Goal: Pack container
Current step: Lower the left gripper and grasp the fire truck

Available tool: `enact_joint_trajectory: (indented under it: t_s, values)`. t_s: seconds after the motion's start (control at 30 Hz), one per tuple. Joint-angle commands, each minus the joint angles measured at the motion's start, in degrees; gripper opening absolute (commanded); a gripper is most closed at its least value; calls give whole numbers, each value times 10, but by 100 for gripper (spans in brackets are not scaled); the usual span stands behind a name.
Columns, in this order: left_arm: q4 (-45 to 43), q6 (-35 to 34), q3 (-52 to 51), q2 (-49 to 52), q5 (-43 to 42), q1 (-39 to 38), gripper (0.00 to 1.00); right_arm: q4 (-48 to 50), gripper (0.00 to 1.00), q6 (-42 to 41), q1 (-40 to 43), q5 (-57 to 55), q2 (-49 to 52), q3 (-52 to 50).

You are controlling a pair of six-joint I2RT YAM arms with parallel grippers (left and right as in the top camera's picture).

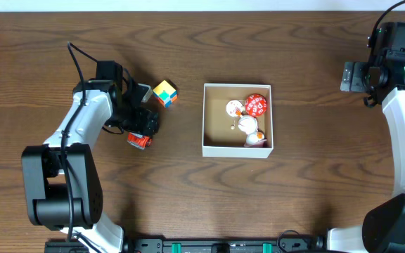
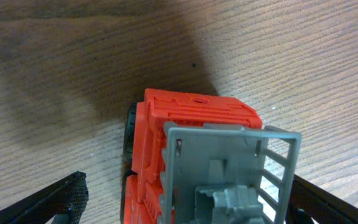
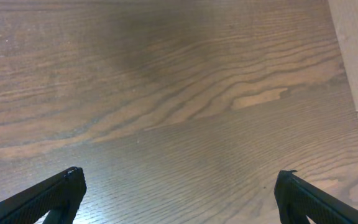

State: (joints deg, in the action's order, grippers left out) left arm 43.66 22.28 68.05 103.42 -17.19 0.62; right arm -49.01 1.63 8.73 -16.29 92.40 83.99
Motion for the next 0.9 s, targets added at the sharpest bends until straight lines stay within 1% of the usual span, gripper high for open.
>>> enact_joint_trajectory:
  t_s: [0.0,0.4,0.47,0.57,0.7,0.8,0.87]
  values:
    - [-3,-5,-1,8,3,-2,98,-1,99,-10,2,-2,-1,7]
    - [-16,-5,-1,40,3,-7,100,-1,99,-10,2,-2,-1,7]
    - [-16,-5,-1,40,3,-7,95,-1,99,-10,2,-2,-1,7]
    - [-16,-5,-1,40,3,-7,85,-1,99,-9,2,-2,-1,7]
    - [-16,-5,-1,40,3,-7,82,-1,99,-9,2,-2,-1,7]
    - [-15,-5,-1,40,3,-7,77,-1,99,-10,2,-2,-1,7]
    - [-15,-5,-1,40,3,-7,75,-1,99,-9,2,-2,-1,7]
